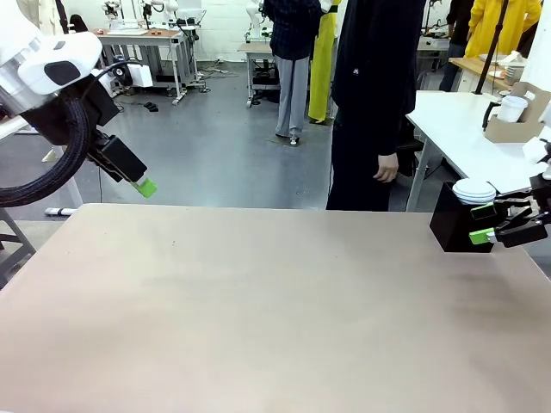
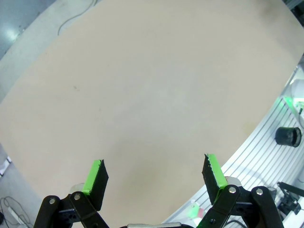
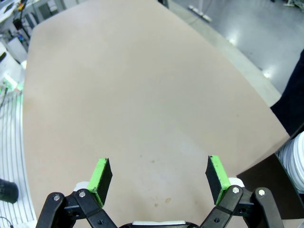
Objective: Pour a drink into a cup and package it in a carrier.
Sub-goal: Insert the held 600 ml Paper Cup into the Cup Carrier.
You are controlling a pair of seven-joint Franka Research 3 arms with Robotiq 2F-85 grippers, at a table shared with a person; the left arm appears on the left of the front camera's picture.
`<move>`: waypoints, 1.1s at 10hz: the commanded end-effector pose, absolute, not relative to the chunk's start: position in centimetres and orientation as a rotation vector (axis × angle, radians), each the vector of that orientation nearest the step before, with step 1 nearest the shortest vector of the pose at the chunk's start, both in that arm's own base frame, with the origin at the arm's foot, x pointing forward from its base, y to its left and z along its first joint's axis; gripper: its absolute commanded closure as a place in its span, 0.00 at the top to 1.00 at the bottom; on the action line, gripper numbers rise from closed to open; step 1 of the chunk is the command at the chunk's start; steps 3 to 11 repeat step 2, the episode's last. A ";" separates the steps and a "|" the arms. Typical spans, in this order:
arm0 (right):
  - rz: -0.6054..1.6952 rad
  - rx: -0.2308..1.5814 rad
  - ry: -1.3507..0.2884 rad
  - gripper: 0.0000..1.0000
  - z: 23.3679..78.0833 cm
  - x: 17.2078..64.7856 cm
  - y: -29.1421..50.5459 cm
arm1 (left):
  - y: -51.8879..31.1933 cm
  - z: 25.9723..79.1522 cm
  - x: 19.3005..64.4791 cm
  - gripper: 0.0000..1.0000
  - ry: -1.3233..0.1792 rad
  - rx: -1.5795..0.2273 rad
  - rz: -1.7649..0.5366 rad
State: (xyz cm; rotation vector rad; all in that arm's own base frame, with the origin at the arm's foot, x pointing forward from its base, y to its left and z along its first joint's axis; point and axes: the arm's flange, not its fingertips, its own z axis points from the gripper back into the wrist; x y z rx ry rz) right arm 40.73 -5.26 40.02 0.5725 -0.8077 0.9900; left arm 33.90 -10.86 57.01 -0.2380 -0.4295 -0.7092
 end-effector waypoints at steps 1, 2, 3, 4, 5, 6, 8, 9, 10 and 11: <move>1.000 0.565 -0.814 1.00 40.1 40.8 -5.4 | -10.9 57.2 34.0 1.00 -0.420 -0.227 -0.699; 1.000 0.565 -0.814 1.00 40.1 40.8 -5.4 | -10.9 57.2 34.0 1.00 -0.420 -0.227 -0.699; 1.000 0.565 -0.814 1.00 40.1 40.8 -5.4 | -10.9 57.2 34.0 1.00 -0.420 -0.227 -0.699; 1.000 0.565 -0.814 1.00 40.1 40.8 -5.4 | -10.9 57.2 34.0 1.00 -0.420 -0.227 -0.699; 1.000 0.565 -0.814 1.00 40.1 40.8 -5.4 | -10.9 57.2 34.0 1.00 -0.420 -0.227 -0.699; 1.000 0.565 -0.814 1.00 40.1 40.8 -5.4 | -10.9 57.2 34.0 1.00 -0.420 -0.227 -0.699; 1.000 0.565 -0.814 1.00 40.1 40.8 -5.4 | -10.9 57.2 34.0 1.00 -0.420 -0.227 -0.699; 1.000 0.565 -0.814 1.00 40.1 40.8 -5.4 | -10.9 57.2 34.0 1.00 -0.420 -0.227 -0.699; 1.000 0.565 -0.814 1.00 40.1 40.8 -5.4 | -10.9 57.2 34.0 1.00 -0.420 -0.227 -0.699; 1.000 0.565 -0.814 1.00 40.1 40.8 -5.4 | -10.9 57.2 34.0 1.00 -0.420 -0.227 -0.699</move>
